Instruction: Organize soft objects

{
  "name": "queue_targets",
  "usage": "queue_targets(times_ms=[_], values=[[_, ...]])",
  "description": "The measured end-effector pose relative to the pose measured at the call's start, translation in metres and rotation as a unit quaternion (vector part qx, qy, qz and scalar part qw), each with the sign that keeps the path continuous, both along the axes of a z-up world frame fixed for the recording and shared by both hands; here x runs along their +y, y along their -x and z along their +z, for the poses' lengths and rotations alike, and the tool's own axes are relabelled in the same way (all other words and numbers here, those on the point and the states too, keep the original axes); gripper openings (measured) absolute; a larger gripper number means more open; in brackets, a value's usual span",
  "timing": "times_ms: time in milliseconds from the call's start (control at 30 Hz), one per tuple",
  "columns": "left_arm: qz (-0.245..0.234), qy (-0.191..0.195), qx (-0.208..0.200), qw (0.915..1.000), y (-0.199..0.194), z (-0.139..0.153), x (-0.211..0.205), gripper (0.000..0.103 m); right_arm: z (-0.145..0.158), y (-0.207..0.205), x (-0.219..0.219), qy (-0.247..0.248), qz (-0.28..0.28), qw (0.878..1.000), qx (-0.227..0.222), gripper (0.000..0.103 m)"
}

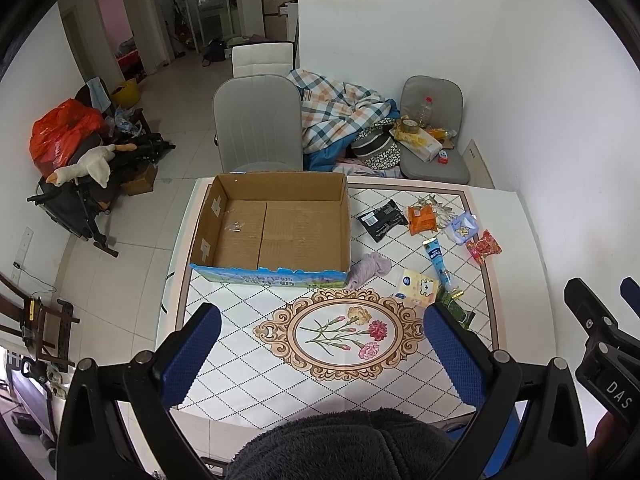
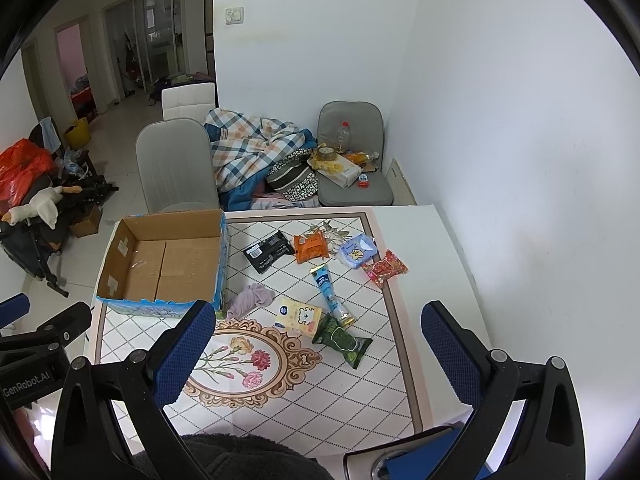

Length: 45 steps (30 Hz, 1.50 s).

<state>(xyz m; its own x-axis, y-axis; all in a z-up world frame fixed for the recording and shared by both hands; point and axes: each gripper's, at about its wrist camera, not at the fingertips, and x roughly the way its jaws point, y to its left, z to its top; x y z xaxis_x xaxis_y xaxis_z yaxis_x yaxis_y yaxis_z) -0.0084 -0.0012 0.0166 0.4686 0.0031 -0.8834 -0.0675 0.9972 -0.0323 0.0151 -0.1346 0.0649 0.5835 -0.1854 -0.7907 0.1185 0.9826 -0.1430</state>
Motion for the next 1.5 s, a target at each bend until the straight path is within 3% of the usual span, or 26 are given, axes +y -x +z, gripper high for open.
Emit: queue_targets(times_ms=[667,767,900,1000,1133,1333,1400,1500], values=[[-0.009,0.001,0.0,1.0,-0.004,-0.002,-0.005,0.103,-0.006,-0.005,-0.001,-0.011,0.003,1.0,0.006,0.103],[-0.025,-0.028,-0.004,0.9993,-0.02,-0.019,-0.015,0.103,-0.026,-0.015,-0.011,-0.013,0.003,1.0,0.024,0.103],[-0.062,-0.076,0.016,0.9951,-0.048,-0.066,-0.036,0.103,-0.093,-0.049,-0.041,-0.006,-0.006,0.996,0.092,0.103],[-0.098,-0.121,0.052,0.9864,-0.07,-0.121,-0.056,0.103,-0.158,-0.073,-0.066,0.011,0.004,0.99,0.143,0.103],[-0.161,-0.15,0.099,0.9703,-0.095,-0.191,-0.087,0.103,-0.257,-0.1,-0.092,0.041,0.048,0.974,0.219,0.103],[-0.279,-0.212,0.147,0.9251,-0.122,-0.277,-0.145,0.103,-0.377,-0.138,-0.113,0.044,0.14,0.942,0.301,0.103],[-0.311,-0.224,0.164,0.909,-0.131,-0.299,-0.162,0.103,-0.412,-0.148,-0.116,0.051,0.161,0.93,0.328,0.102],[-0.346,-0.233,0.174,0.8922,-0.14,-0.319,-0.18,0.103,-0.446,-0.159,-0.121,0.038,0.174,0.915,0.362,0.095]])
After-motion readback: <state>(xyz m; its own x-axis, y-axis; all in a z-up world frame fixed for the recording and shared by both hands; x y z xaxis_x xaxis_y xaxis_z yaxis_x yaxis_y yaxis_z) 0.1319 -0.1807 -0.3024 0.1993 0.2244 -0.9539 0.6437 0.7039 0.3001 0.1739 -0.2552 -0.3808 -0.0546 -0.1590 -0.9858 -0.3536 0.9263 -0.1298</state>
